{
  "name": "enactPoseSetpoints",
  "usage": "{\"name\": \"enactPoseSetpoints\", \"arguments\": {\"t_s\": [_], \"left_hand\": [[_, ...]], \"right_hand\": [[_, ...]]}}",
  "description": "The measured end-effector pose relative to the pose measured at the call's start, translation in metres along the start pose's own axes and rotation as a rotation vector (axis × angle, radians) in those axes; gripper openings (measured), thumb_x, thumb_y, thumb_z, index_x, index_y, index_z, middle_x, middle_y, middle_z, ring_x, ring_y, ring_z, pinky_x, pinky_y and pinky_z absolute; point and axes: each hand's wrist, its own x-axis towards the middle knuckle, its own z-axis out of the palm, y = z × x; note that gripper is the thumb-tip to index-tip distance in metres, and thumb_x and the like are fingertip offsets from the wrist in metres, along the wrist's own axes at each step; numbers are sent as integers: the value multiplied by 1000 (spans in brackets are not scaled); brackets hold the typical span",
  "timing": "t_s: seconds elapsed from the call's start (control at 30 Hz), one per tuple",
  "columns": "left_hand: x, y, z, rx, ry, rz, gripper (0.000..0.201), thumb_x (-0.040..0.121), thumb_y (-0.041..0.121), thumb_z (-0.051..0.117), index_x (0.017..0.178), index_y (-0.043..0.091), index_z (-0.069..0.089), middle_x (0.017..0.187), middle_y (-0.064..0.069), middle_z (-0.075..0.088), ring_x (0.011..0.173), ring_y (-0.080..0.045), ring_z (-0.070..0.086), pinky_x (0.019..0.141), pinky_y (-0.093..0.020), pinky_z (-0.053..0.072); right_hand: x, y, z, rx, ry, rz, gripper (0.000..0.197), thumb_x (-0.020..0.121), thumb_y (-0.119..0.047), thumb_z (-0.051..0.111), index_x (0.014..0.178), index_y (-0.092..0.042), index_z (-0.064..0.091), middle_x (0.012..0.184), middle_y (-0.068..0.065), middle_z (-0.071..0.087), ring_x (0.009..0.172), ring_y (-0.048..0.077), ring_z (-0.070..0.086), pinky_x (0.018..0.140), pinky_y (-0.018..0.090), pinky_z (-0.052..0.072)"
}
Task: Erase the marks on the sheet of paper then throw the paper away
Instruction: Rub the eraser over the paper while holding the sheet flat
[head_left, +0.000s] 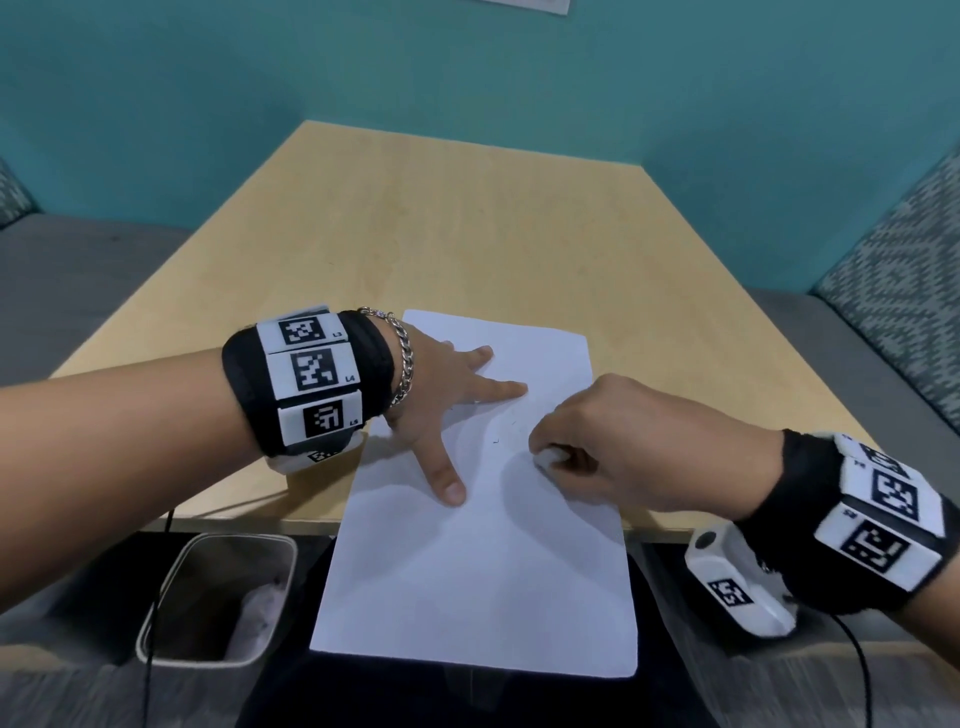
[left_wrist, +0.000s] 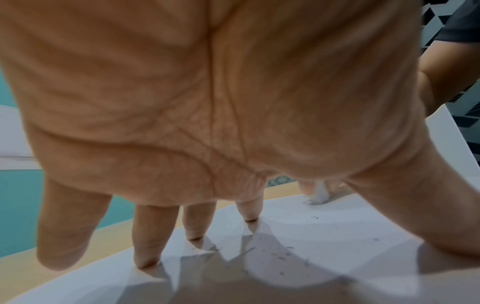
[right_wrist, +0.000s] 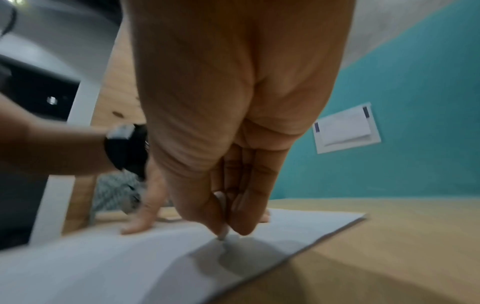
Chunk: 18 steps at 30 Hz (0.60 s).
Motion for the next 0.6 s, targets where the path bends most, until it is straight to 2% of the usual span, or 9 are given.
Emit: {"name": "enactPoseSetpoints", "arguments": {"t_s": [0.1,0.2,0.23,0.3,0.4,0.5,0.6], "left_hand": [[0,0,0,12,7,6,137,61,92,71,154,60,-24,172,4,-29,162,-36,8,124,-66,21],[0,1,0,17,13,8,136,62,92,71,155,60,-23,172,3,-28,162,-35,9,124,-65,21],[-1,1,-1,13,11,5,136,63,91,72,155,60,-23,172,3,-28,162,-35,8,124,-65,20],[-1,1,-1,13,4,5,135,63,91,71,155,60,-24,172,3,-29,162,-35,8,124,-65,20],[1,0,0,22,4,13,136,61,95,69,153,61,-25,172,3,-29,162,-34,13,125,-64,19],[1,-3,0,-3,19,35,137,60,95,69,154,61,-25,172,4,-28,162,-33,11,127,-63,14],[1,-6,1,-27,56,77,138,64,91,71,156,56,-25,173,8,-25,163,-29,0,129,-61,3]], "right_hand": [[4,8,-3,-2,13,65,13,86,-19,53,74,-14,57,64,9,49,62,21,30,58,44,46],[4,11,-3,14,29,91,15,86,-19,52,72,-13,53,64,9,48,61,21,29,58,47,47],[3,7,-3,14,13,63,16,87,-19,54,72,-15,53,63,8,48,60,23,32,57,43,45],[-2,1,-4,67,-31,15,15,91,-22,58,76,-20,62,64,3,56,61,23,46,57,36,45],[-6,12,-9,132,22,47,11,93,-26,63,97,-25,73,70,-7,65,67,14,59,62,31,51],[-11,22,-4,195,80,92,17,96,-28,65,111,-28,72,72,-15,66,70,5,62,61,19,49],[-16,17,7,251,48,100,16,94,-25,63,109,-29,67,71,-13,66,68,8,60,59,22,50]]}}
